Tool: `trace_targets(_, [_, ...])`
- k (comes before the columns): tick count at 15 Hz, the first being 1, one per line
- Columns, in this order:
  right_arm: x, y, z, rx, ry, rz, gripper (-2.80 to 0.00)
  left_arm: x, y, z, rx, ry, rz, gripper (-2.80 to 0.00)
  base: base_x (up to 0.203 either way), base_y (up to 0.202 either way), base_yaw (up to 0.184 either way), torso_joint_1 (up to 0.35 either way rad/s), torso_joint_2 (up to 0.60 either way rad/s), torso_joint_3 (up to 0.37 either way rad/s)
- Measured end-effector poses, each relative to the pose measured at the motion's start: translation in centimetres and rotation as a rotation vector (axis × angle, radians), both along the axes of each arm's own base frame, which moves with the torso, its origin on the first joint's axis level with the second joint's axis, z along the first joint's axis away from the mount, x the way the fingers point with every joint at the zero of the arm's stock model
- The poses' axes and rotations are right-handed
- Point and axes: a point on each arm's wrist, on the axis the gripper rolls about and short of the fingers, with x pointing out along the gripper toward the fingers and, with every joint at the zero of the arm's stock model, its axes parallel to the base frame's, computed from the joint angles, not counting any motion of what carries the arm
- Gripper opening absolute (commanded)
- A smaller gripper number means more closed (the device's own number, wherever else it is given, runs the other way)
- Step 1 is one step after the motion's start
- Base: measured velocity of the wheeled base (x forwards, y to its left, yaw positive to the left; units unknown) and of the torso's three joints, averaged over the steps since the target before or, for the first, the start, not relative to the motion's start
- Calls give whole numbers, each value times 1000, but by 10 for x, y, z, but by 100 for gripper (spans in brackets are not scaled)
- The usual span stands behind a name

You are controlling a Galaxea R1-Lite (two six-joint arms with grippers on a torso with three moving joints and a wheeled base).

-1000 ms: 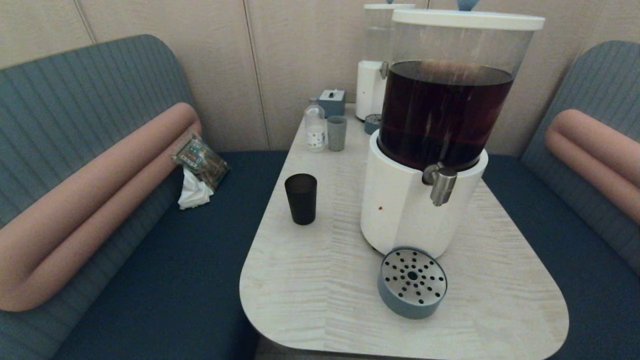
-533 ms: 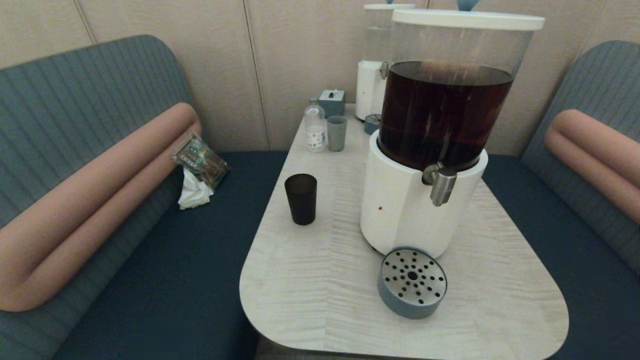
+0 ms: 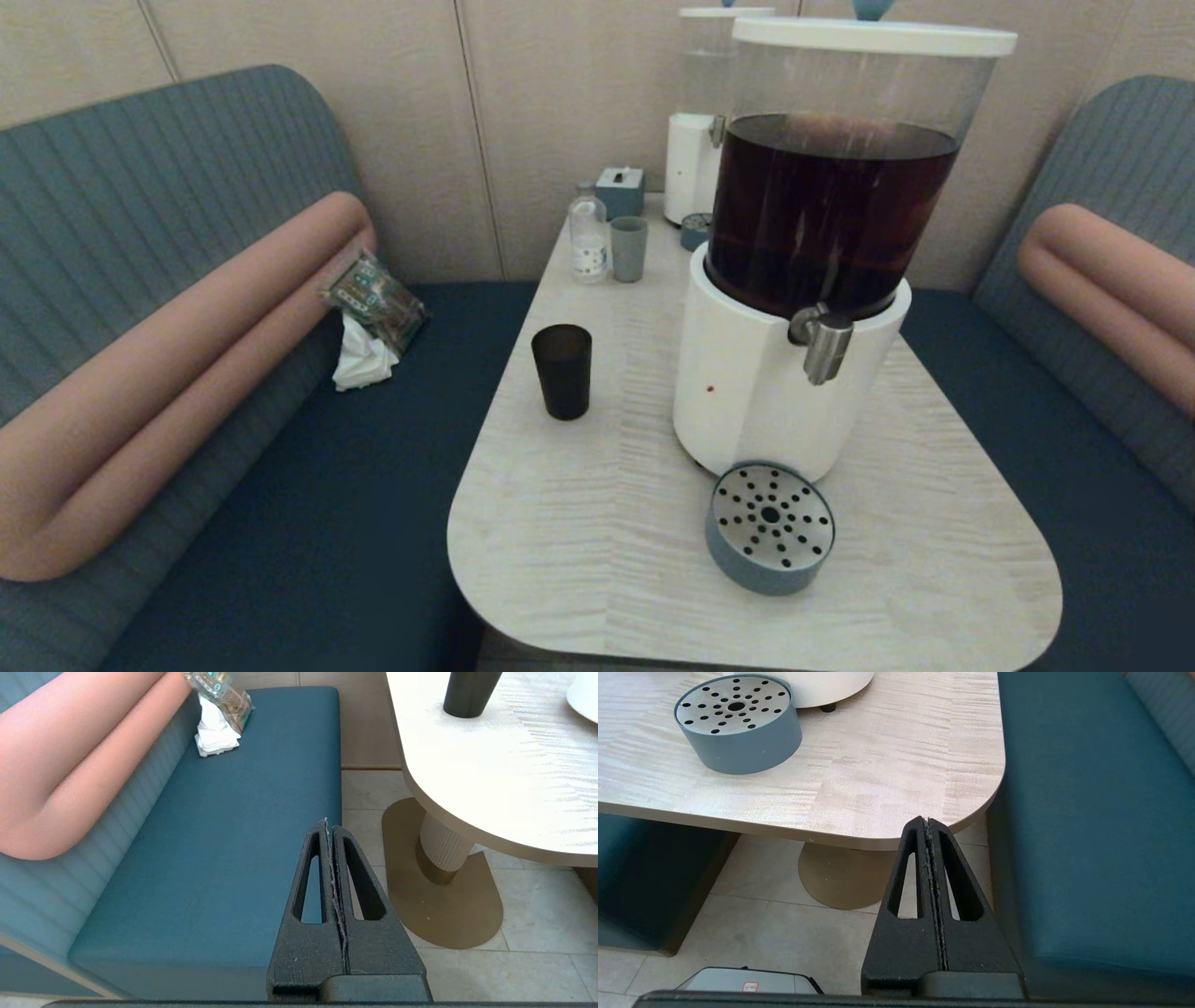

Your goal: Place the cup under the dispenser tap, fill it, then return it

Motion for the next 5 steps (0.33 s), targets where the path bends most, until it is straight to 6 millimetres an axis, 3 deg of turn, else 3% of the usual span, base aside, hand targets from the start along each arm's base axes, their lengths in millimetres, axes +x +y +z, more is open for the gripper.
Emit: trace_targets(5, [0, 0, 0, 3, 3, -17, -280, 0, 0, 0, 0, -2, 0, -280, 0, 0, 0, 0, 0, 0])
